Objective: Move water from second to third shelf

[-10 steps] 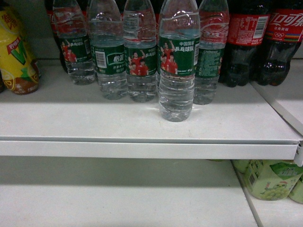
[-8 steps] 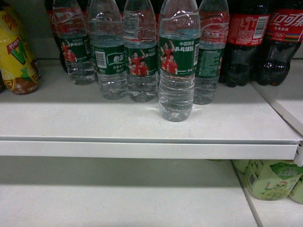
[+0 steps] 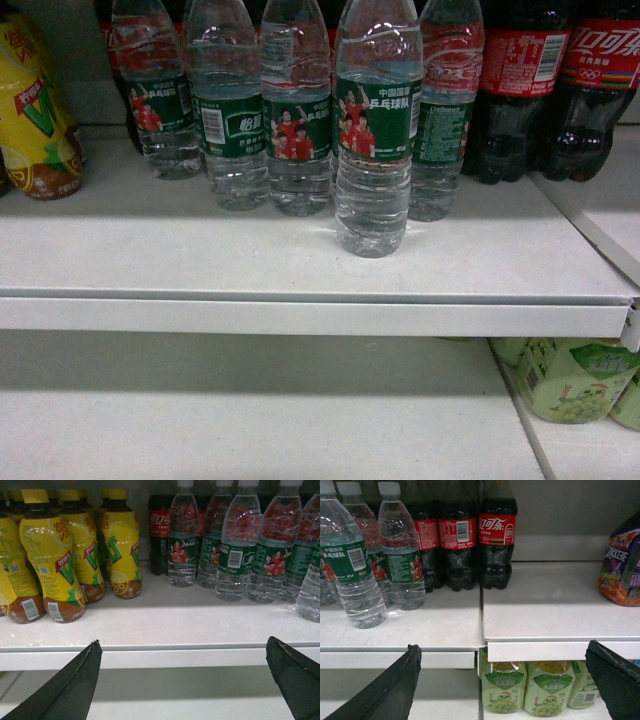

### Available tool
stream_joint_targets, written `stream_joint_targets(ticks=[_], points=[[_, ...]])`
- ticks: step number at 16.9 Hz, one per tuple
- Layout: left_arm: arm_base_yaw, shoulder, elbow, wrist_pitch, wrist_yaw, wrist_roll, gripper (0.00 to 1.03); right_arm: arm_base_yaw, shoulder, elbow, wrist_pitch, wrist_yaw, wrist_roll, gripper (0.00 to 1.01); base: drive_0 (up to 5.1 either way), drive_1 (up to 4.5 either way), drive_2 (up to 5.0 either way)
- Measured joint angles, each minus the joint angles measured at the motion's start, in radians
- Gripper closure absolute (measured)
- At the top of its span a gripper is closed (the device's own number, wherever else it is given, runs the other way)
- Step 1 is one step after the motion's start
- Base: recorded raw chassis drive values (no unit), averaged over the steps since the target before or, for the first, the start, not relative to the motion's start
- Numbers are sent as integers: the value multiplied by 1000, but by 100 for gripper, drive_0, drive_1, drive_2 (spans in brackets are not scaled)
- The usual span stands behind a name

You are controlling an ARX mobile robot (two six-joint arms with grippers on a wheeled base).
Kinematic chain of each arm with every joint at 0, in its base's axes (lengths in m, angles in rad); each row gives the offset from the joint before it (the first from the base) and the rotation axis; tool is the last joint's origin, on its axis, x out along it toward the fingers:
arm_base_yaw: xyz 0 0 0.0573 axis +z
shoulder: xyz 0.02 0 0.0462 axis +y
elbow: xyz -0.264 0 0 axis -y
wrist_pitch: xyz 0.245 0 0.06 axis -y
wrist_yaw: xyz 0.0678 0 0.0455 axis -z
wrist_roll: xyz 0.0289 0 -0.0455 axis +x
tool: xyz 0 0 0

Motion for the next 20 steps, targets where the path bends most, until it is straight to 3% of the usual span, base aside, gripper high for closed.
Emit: stream_joint_targets(ticks=[10,11,12,13,15,17,18,20], points=[[0,0,0,0,0,0,5,0,0,0,0,0,0,3,0,0,0],[0,0,0,0,0,0,5,-21,15,9,-32,-56,21,3,0,0,0],[0,0,0,1,2,0,5,-104,145,34,36,-185,64,3,0,0,0],[0,0,0,0,0,0,5,-156,292,90,155,-248,89,3,0,0,0],[0,0,0,0,0,0,5,-130,515,214,369,-274,84,3,0,0,0],[0,0,0,0,0,0,5,-109,755,291,500,-281,66,3,0,0,0],[0,0,0,0,0,0,5,-75,815,296,528,-281,60,3,0,0,0],[0,0,0,0,0,0,5,37,929,298,617,-250,44,3,0,0,0]])
